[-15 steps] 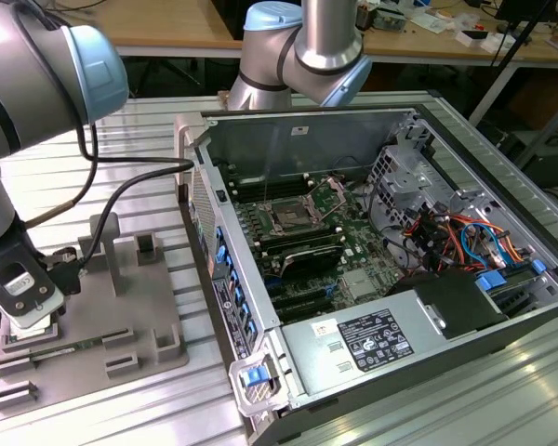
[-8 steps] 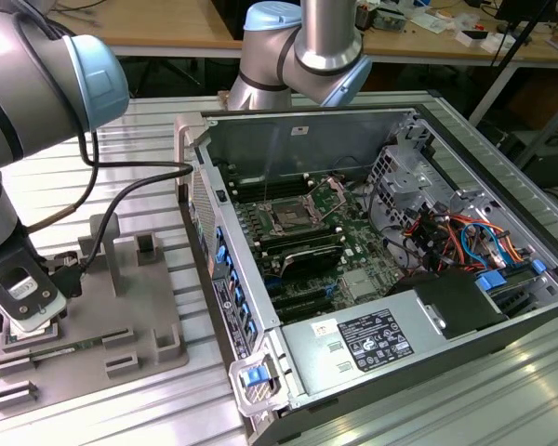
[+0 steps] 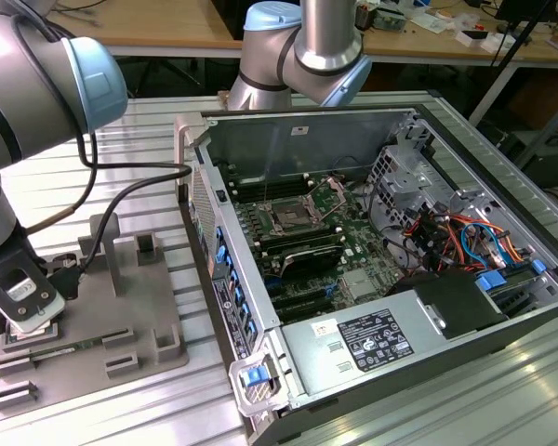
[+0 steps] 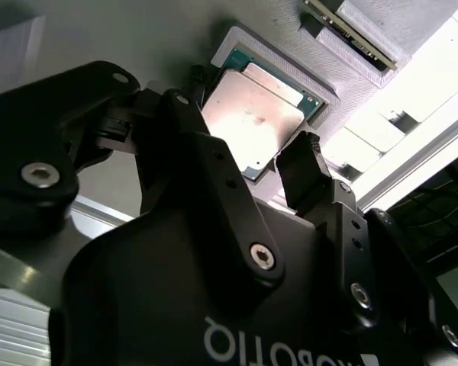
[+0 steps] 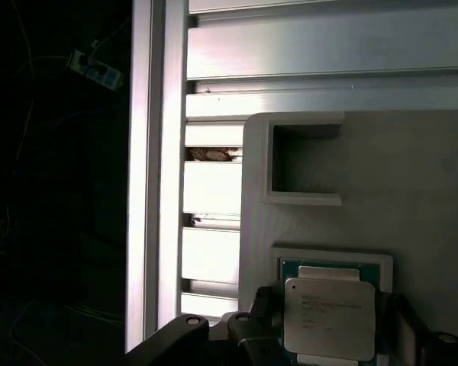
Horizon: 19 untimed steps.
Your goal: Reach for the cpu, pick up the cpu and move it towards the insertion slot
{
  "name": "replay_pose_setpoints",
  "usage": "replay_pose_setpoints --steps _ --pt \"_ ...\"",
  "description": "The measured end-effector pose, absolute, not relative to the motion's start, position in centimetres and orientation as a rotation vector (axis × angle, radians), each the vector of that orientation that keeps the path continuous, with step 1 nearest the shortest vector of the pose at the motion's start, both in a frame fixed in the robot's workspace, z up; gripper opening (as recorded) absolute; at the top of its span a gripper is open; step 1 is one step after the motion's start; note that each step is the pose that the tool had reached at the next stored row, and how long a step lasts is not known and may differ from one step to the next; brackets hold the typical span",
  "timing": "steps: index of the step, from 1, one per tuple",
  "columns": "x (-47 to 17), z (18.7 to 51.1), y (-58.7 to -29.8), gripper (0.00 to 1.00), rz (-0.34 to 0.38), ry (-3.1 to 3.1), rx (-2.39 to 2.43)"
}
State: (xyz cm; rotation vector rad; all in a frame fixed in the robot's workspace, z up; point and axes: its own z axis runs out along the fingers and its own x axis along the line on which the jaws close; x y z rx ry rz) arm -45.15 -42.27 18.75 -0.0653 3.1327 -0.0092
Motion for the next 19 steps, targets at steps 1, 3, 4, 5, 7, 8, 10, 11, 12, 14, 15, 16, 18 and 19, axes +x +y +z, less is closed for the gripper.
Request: replay_pose_setpoints --steps 1,3,4,5,7,8,10,11,12,14,15,16,18,19 --pt "-45.15 18.73 -42.26 0.65 -0.009 3.133 -0.065" --pt "-45.15 18.72 -42.26 0.65 -0.009 3.133 -0.065" --pt "-45.15 18.72 -42.27 0.65 -0.009 3.133 -0.065" --pt "-45.15 18.71 -42.26 0.65 -0.009 3.133 -0.065" --pt "-45.15 18.71 -42.27 0.56 -0.009 3.133 -0.065" --pt "-45.15 18.71 -42.27 0.56 -0.009 3.133 -0.065" --pt "-45.15 18.71 -42.27 0.55 -0.009 3.133 -0.065" --pt "-45.15 18.71 -42.27 0.55 -0.009 3.133 -0.065" --pt "-45.15 18.71 -42.26 0.55 -0.009 3.133 -0.065" --pt "-45.15 18.71 -42.26 0.55 -0.009 3.133 -0.065" --pt "-45.15 18.71 -42.26 0.55 -0.009 3.132 -0.065" --pt "-45.14 18.77 -42.26 0.55 -0.009 3.132 -0.065" --pt "-45.15 18.89 -42.26 0.55 -0.009 3.133 -0.065" --pt "-45.15 18.98 -42.26 0.55 -0.009 3.133 -0.065"
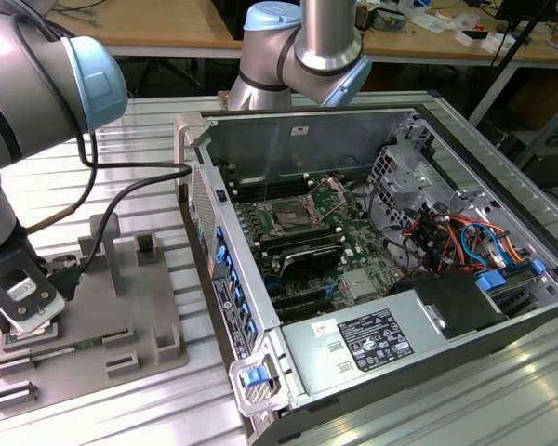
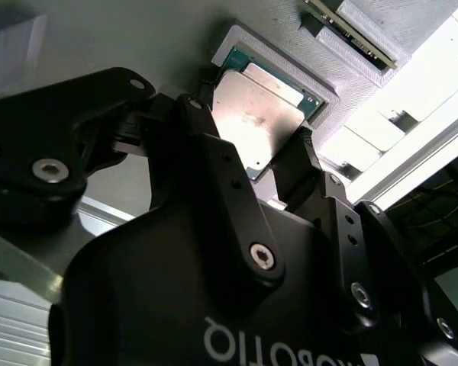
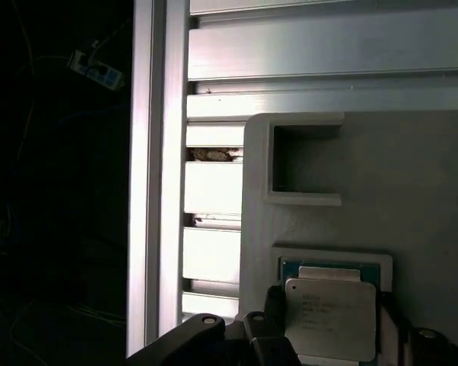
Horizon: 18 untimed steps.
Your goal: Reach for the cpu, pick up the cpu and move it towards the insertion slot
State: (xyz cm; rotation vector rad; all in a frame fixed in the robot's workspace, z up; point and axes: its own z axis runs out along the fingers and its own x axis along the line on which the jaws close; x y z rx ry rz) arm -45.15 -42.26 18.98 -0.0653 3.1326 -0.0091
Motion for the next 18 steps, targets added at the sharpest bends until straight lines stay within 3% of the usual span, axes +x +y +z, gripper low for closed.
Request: replay_pose_setpoints --steps 18 --pt "-45.2 20.7 -42.3 0.55 -0.009 3.133 -0.065"
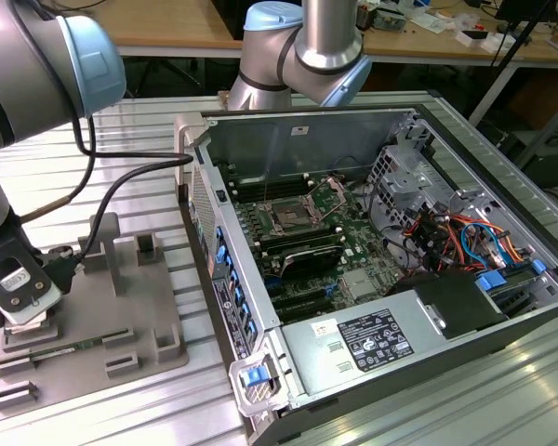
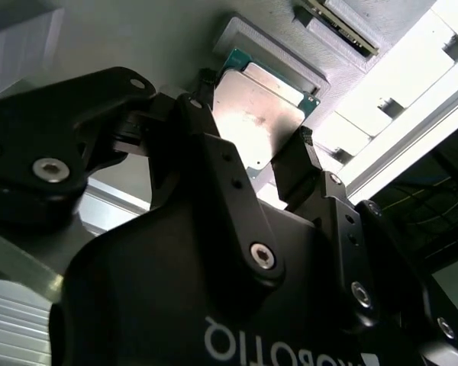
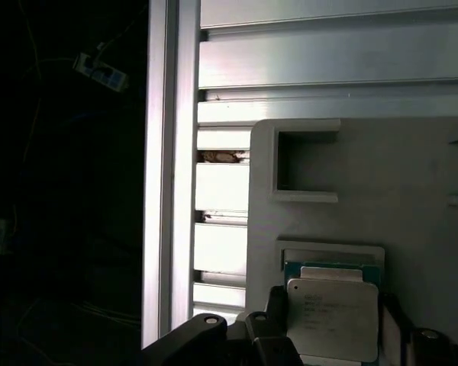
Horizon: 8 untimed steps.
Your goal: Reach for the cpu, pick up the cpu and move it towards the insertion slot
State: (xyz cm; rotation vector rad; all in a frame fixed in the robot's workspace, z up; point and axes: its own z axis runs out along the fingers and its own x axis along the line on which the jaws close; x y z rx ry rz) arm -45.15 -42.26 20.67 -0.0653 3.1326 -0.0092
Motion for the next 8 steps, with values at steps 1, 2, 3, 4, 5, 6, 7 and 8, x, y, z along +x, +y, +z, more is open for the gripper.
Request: replay_pose_setpoints --steps 1,2,3,4,5,6,7,8 --pt "-45.15 20.77 -42.26 0.55 -0.009 3.133 -0.065" --pt "-45.15 20.91 -42.26 0.55 -0.009 3.133 -0.065" --pt "-45.15 20.98 -42.26 0.55 -0.009 3.133 -0.065" --pt "-45.15 21.01 -42.26 0.55 -0.009 3.132 -0.065" --pt "-45.15 21.13 -42.27 0.55 -0.009 3.133 -0.065" --pt "-45.15 21.30 -42.27 0.55 -0.009 3.133 -0.065" --pt "-45.15 21.54 -42.26 0.55 -0.009 3.133 -0.065" --pt "-45.15 21.69 -42.26 0.55 -0.009 3.133 -0.065"
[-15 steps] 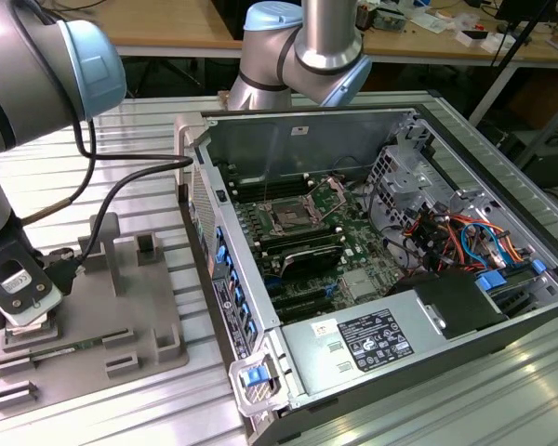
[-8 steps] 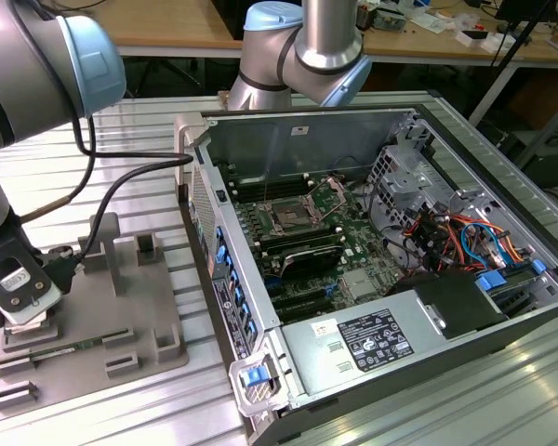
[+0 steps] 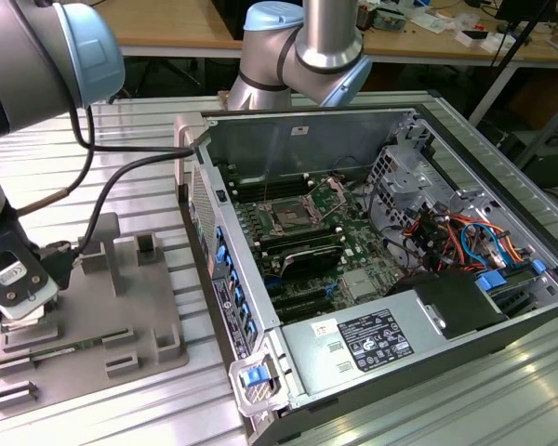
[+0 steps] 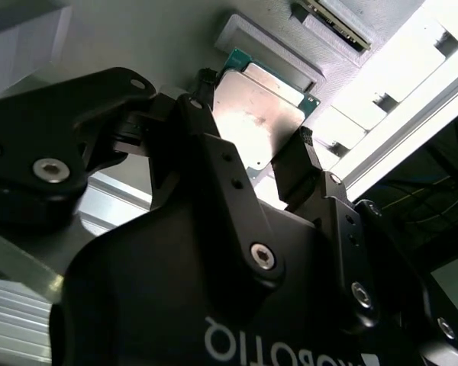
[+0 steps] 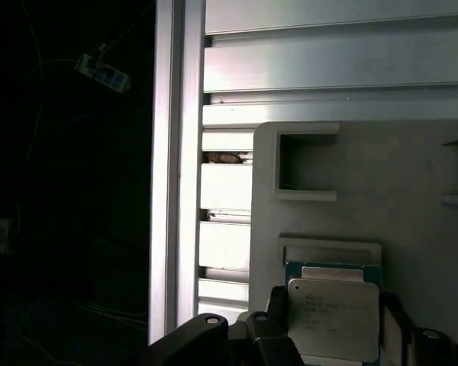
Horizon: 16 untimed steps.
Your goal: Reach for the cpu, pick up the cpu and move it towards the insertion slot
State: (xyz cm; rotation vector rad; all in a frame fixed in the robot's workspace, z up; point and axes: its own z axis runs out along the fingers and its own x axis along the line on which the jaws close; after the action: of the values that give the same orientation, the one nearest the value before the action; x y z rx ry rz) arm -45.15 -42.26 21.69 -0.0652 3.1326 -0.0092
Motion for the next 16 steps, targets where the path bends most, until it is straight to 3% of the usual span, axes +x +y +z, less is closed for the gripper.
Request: replay_pose_setpoints --steps 16 --pt "-45.15 22.60 -42.27 0.55 -0.009 3.133 -0.065"
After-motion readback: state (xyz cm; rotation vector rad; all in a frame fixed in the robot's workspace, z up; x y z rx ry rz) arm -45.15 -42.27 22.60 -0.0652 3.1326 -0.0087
